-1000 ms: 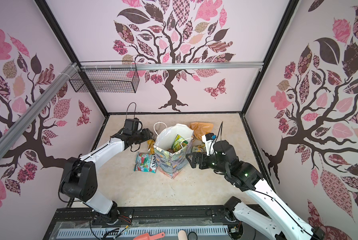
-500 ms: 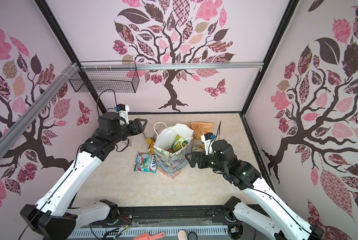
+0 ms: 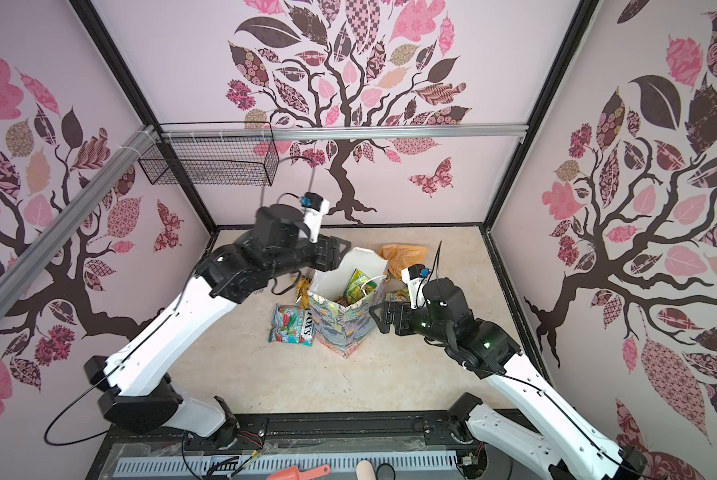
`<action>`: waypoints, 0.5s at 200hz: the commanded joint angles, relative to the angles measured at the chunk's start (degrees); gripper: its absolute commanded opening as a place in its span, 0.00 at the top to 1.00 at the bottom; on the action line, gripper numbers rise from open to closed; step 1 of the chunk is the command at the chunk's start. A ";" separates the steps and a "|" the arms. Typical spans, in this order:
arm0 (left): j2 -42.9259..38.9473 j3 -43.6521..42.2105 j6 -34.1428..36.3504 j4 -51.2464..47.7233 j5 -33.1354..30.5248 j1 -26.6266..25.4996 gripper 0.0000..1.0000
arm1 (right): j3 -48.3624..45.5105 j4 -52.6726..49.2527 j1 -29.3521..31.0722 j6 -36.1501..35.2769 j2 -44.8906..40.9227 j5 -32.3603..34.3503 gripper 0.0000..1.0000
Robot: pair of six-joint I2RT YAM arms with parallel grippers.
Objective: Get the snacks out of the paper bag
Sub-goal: 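Move the left gripper back over the bag and lower it inside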
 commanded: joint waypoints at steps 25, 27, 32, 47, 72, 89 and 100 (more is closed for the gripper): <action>8.34 7.58 1.83 -12.88 -4.85 -1.38 0.36 | -0.63 -0.35 0.16 0.60 -1.63 0.00 0.00; 8.49 7.64 1.74 -12.99 -4.73 -1.45 0.36 | -0.72 -0.35 0.20 0.60 -1.63 0.01 0.00; 9.04 7.68 1.54 -13.21 -4.44 -1.39 0.36 | -0.85 -0.36 0.21 0.59 -1.72 0.01 0.00; 10.39 7.85 1.37 -14.18 -3.34 -1.40 0.35 | -0.91 -0.42 0.20 0.51 -1.80 0.01 0.00; 13.17 7.88 0.95 -16.30 -0.87 -1.38 0.35 | -1.00 -0.34 0.20 0.59 -1.81 -0.17 0.00; 14.79 7.34 0.77 -16.77 0.34 -1.42 0.35 | -1.05 -0.08 0.14 0.53 -1.85 -0.39 0.00; 16.02 7.33 0.67 -17.05 1.29 -1.38 0.35 | -1.11 0.17 0.21 0.64 -1.73 -0.67 0.01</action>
